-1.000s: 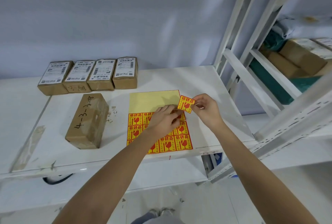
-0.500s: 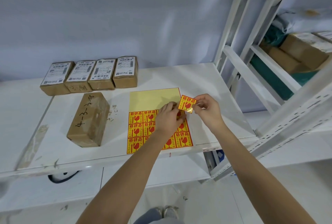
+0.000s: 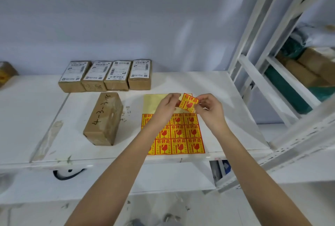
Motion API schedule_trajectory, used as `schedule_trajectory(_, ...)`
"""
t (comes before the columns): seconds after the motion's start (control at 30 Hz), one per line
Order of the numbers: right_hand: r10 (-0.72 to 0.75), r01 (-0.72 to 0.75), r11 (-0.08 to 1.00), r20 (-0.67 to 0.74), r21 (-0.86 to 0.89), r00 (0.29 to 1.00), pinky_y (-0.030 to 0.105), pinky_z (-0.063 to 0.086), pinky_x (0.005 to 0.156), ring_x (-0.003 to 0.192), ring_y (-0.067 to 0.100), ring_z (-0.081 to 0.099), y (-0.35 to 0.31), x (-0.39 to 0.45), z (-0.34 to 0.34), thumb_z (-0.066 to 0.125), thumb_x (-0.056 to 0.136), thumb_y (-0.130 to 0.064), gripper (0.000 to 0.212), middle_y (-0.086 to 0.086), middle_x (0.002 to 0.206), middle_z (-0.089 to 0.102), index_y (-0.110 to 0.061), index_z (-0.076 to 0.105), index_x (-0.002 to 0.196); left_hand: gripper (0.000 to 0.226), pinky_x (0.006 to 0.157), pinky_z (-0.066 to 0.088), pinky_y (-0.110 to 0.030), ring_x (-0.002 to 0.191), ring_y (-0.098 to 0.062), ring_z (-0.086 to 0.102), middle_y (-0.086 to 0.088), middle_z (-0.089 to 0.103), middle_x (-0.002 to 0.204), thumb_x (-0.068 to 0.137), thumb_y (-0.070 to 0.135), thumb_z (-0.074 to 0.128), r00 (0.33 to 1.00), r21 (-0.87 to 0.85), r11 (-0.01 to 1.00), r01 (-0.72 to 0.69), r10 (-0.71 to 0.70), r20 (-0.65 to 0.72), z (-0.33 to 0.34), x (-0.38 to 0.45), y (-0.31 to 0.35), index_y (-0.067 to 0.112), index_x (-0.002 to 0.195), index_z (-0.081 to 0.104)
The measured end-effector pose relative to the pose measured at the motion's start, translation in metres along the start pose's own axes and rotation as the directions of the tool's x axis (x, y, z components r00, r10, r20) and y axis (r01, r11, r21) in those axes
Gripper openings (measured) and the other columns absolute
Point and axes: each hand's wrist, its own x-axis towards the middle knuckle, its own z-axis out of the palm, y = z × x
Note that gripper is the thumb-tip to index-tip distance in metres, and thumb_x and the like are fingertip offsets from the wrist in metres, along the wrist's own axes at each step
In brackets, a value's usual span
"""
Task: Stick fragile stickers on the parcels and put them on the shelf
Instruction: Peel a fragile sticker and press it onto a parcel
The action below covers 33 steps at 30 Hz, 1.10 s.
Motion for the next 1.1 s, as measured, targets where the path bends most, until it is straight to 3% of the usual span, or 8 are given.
schedule_trajectory(0.1, -0.025, 0.026, 0.999, 0.042, -0.019, 0.999, 0.027, 0.053, 0.064, 0.068, 0.001, 0.061, -0.011, 0.001, 0.018, 0.064, 0.081, 0.003, 0.020, -0.004, 0.082, 0.064, -0.014, 0.058, 0.087, 0.016, 0.061, 0.040, -0.009, 0.071, 0.002, 0.054, 0.008, 0.061, 0.084, 0.094, 0.022, 0.054, 0.996, 0.087, 0.993, -0.079, 0.083, -0.039, -0.014, -0.005, 0.004, 0.010, 0.103, 0.060)
schedule_trajectory(0.27, -0.024, 0.025, 1.000, 0.054, -0.016, 0.998, 0.033, 0.055, 0.070, 0.079, 0.014, 0.063, -0.024, -0.003, 0.054, 0.063, 0.082, 0.003, 0.023, 0.003, 0.090, 0.065, -0.016, 0.059, 0.094, 0.004, 0.061, 0.040, -0.005, 0.069, -0.003, 0.054, 0.009, 0.058, 0.073, 0.089, 0.014, 0.063, 0.977, 0.144, 0.988, -0.063, 0.091, -0.193, -0.051, -0.008, 0.006, 0.011, 0.086, 0.062)
schedule_trajectory(0.4, 0.023, -0.023, 1.000, -0.001, 0.018, 1.000, 0.025, 0.057, 0.072, 0.085, 0.013, 0.064, -0.042, -0.010, 0.082, 0.067, 0.085, -0.011, 0.029, -0.003, 0.103, 0.063, -0.018, 0.059, 0.112, 0.005, 0.061, 0.040, -0.004, 0.068, 0.001, 0.052, 0.010, 0.057, 0.074, 0.090, 0.015, 0.062, 0.969, 0.153, 0.986, -0.068, 0.102, -0.227, -0.082, -0.016, 0.012, 0.010, 0.089, 0.063)
schedule_trajectory(0.5, 0.038, -0.038, 0.999, -0.001, -0.021, 0.999, 0.027, 0.054, 0.079, 0.083, 0.009, 0.063, -0.055, -0.016, 0.101, 0.067, 0.086, -0.017, 0.011, -0.005, 0.092, 0.067, -0.016, 0.068, 0.096, 0.006, 0.061, 0.040, -0.002, 0.069, 0.003, 0.053, 0.007, 0.060, 0.078, 0.090, 0.012, 0.060, 0.970, 0.136, 0.987, -0.080, 0.109, -0.218, -0.107, -0.024, 0.016, 0.007, 0.091, 0.064)
schedule_trajectory(0.6, 0.063, -0.064, 0.997, 0.032, 0.032, 0.997, 0.025, 0.053, 0.071, 0.076, 0.007, 0.061, -0.067, -0.025, 0.119, 0.067, 0.085, -0.017, 0.005, -0.004, 0.081, 0.068, -0.020, 0.070, 0.083, 0.013, 0.064, 0.041, -0.002, 0.074, 0.000, 0.056, 0.002, 0.063, 0.086, 0.090, 0.011, 0.060, 0.970, 0.137, 0.985, -0.102, 0.129, -0.206, -0.133, -0.032, 0.018, 0.002, 0.098, 0.066)
schedule_trajectory(0.73, 0.071, -0.075, 0.995, 0.056, 0.072, 0.996, 0.015, 0.048, 0.058, 0.064, 0.002, 0.057, -0.084, -0.033, 0.148, 0.066, 0.086, -0.015, 0.004, 0.001, 0.077, 0.066, -0.013, 0.070, 0.087, 0.013, 0.066, 0.042, -0.002, 0.075, 0.003, 0.056, 0.004, 0.064, 0.086, 0.090, 0.012, 0.061, 0.963, 0.128, 0.985, -0.118, 0.145, -0.226, -0.170, -0.040, 0.016, 0.006, 0.100, 0.067)
schedule_trajectory(0.9, 0.053, -0.057, 0.995, 0.054, 0.078, 0.997, 0.012, 0.044, 0.054, 0.057, -0.001, 0.053, -0.105, -0.036, 0.185, 0.067, 0.085, -0.013, 0.006, 0.000, 0.073, 0.063, -0.010, 0.069, 0.089, 0.016, 0.073, 0.047, -0.007, 0.080, -0.003, 0.059, 0.002, 0.065, 0.093, 0.087, 0.008, 0.064, 0.954, 0.136, 0.984, -0.111, 0.144, -0.263, -0.214, -0.044, 0.017, 0.005, 0.102, 0.069)
schedule_trajectory(1.1, 0.064, -0.066, 0.993, 0.033, 0.101, 0.997, 0.007, 0.042, 0.055, 0.058, -0.009, 0.057, -0.118, -0.040, 0.221, 0.067, 0.085, -0.010, 0.009, -0.003, 0.079, 0.066, -0.014, 0.067, 0.093, 0.018, 0.071, 0.046, -0.009, 0.081, -0.009, 0.059, -0.001, 0.066, 0.092, 0.086, 0.007, 0.066, 0.953, 0.149, 0.987, -0.066, 0.107, -0.282, -0.247, -0.047, 0.016, 0.003, 0.102, 0.070)
